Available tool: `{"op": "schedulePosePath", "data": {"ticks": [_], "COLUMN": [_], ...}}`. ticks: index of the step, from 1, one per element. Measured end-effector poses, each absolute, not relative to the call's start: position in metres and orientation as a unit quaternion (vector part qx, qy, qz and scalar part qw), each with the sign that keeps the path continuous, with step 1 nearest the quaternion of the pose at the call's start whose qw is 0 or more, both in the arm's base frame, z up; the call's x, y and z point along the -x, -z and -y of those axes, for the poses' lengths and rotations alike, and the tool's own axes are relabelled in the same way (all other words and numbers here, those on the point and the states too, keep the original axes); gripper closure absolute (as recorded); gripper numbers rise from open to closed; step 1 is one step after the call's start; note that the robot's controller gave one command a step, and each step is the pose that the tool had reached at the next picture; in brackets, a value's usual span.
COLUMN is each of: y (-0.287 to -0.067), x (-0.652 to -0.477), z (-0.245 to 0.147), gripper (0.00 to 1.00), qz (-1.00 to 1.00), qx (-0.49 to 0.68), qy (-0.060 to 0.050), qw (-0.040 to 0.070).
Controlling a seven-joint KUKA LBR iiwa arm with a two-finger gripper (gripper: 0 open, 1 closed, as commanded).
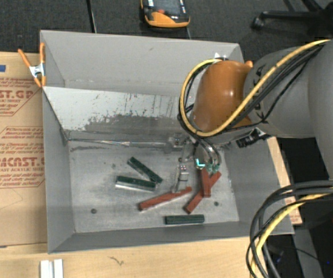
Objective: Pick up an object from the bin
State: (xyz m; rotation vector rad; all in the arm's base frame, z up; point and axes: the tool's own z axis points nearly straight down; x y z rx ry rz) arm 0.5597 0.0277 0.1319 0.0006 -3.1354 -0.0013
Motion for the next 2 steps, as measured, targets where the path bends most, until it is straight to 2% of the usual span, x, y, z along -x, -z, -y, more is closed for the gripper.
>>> {"op": "schedulePosePath", "data": {"ticks": [1, 2], "y": [-0.136, -0.069], "x": [-0.562, -0.505], "z": [-0.028, -0.019], "gripper": [0.00, 0.00], "qz": [1.000, 0.999], "qx": [0.000, -0.035], "qy": [0.000, 0.000], "qw": [-0.001, 0.001]}}
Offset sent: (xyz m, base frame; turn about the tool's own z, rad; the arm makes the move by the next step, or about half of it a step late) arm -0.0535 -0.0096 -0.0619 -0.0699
